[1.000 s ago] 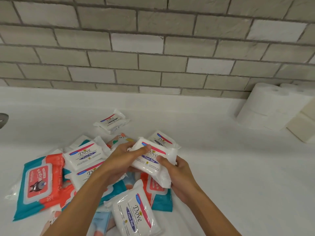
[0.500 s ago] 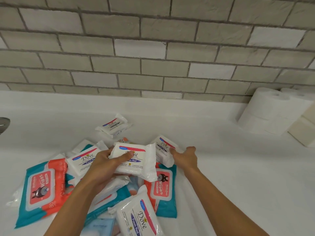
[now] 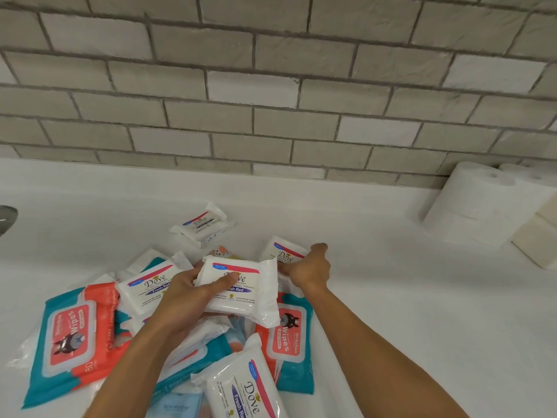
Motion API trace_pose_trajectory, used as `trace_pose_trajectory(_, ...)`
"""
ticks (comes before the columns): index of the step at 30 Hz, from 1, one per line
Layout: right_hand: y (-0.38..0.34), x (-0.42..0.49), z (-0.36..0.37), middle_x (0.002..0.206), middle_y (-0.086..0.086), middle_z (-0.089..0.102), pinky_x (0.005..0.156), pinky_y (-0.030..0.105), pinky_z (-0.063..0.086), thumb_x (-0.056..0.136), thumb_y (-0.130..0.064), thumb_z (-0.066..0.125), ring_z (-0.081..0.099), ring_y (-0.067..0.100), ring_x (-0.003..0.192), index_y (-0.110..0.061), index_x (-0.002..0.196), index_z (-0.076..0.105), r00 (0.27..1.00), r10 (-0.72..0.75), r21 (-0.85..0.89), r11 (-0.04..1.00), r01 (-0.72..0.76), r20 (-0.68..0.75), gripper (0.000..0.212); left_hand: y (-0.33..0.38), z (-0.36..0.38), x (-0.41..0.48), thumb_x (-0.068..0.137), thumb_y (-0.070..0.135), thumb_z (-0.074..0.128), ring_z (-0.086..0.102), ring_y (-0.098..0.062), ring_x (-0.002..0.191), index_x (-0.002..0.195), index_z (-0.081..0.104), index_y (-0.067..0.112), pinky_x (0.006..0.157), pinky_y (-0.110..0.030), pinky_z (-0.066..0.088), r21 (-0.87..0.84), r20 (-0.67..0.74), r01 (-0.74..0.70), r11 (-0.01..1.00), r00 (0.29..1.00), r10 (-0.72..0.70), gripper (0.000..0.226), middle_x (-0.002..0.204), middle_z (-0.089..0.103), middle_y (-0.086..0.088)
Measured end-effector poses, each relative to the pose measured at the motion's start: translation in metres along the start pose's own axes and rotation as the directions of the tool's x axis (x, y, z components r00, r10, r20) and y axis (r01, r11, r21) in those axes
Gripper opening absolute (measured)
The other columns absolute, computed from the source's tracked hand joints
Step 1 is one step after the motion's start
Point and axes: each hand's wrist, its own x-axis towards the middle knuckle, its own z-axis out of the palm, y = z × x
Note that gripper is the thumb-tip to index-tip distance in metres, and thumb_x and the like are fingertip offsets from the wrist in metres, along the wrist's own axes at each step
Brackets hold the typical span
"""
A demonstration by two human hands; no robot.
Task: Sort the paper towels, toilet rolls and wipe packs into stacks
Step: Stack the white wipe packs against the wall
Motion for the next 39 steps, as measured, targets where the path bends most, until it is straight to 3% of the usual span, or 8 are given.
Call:
trace_pose_trajectory(3,0.006,-0.002,0.003,0.114,0.005,0.061,0.084,0.030,0.054,0.069,-0.020,0.088,0.062,0.021,0.098,-0.020,0.128,0.036,1.000,-0.025,0.197,0.980,0.023,0.009,0.079,-0.001,-0.001,0.001,0.076,0.033,0.079,0.073,-0.019,0.072,0.111,0.064,0.024,0.051,-0.028,0.055,-0.018,0.003,0.006,1.000,1.000,-0.005,0.038,0.091,0.074,-0.001)
trace_pose_trajectory(6,0.014,-0.009,0.004,0.097,-0.005,0.057,0.063,0.010,0.049,0.068,-0.014,0.088,0.059,0.008,0.081,-0.022,0.126,0.038,0.997,-0.082,0.343,0.936,0.081,-0.013,0.077,-0.001,0.000,0.001,0.077,0.033,0.078,0.073,-0.019,0.072,0.113,0.064,0.023,0.049,-0.027,0.054,-0.024,0.011,0.004,1.000,1.000,-0.004,0.040,0.092,0.075,-0.002)
trace_pose_trajectory(9,0.020,-0.015,0.002,0.091,-0.014,0.055,0.055,0.004,0.047,0.069,-0.013,0.087,0.059,0.003,0.075,-0.025,0.122,0.041,0.990,-0.123,0.429,0.893,0.138,-0.063,0.071,-0.001,0.002,0.002,0.077,0.034,0.078,0.073,-0.020,0.073,0.111,0.064,0.024,0.052,-0.029,0.055,-0.015,0.006,0.013,1.000,1.000,-0.013,0.039,0.093,0.074,-0.002)
trace_pose_trajectory(15,0.031,-0.010,-0.018,0.106,-0.002,0.070,0.064,0.017,0.056,0.068,-0.016,0.088,0.067,0.009,0.084,-0.021,0.116,0.059,0.995,-0.030,0.547,0.834,0.077,-0.094,0.057,0.002,0.008,0.006,0.078,0.033,0.078,0.072,-0.021,0.073,0.114,0.062,0.024,0.047,-0.028,0.054,-0.037,-0.012,0.028,0.999,1.000,-0.029,0.040,0.093,0.073,-0.002)
trace_pose_trajectory(19,0.041,-0.004,-0.050,0.097,0.002,0.073,0.054,0.015,0.054,0.069,-0.006,0.085,0.072,0.013,0.080,-0.013,0.115,0.065,0.997,0.024,0.691,0.722,0.036,-0.076,0.050,0.007,0.022,0.006,0.080,0.027,0.076,0.072,-0.024,0.075,0.117,0.061,0.022,0.044,-0.028,0.054,-0.117,-0.003,0.041,0.992,0.999,-0.042,0.040,0.094,0.072,-0.004)
trace_pose_trajectory(24,0.053,0.016,-0.098,0.101,0.009,0.075,0.073,0.038,0.061,0.074,-0.004,0.081,0.074,0.026,0.084,-0.010,0.116,0.065,0.998,0.055,0.782,0.623,-0.021,-0.017,0.046,0.023,0.054,0.012,0.082,0.016,0.074,0.073,-0.029,0.080,0.109,0.064,0.019,0.069,-0.044,0.060,-0.254,0.063,0.046,0.966,0.998,-0.031,0.029,0.088,0.076,-0.008)
trace_pose_trajectory(30,0.072,0.050,-0.155,0.100,0.016,0.074,0.080,0.047,0.059,0.080,-0.002,0.075,0.072,0.035,0.090,-0.007,0.110,0.064,0.996,0.085,0.779,0.625,-0.048,-0.006,0.032,0.057,0.113,0.025,0.083,0.008,0.066,0.070,-0.030,0.084,0.109,0.065,0.002,0.072,-0.041,0.056,-0.369,0.131,0.086,0.925,0.991,-0.039,0.026,0.092,0.075,-0.018)
trace_pose_trajectory(39,0.082,0.134,-0.216,0.095,0.012,0.074,0.078,0.042,0.059,0.080,-0.005,0.076,0.072,0.029,0.085,-0.009,0.101,0.068,0.988,0.095,0.686,0.727,0.017,-0.126,0.022,0.102,0.212,0.075,0.086,0.014,0.063,0.067,-0.031,0.083,0.101,0.069,0.008,0.068,-0.037,0.053,-0.371,0.209,0.102,0.923,0.978,-0.024,0.017,0.097,0.074,-0.016)
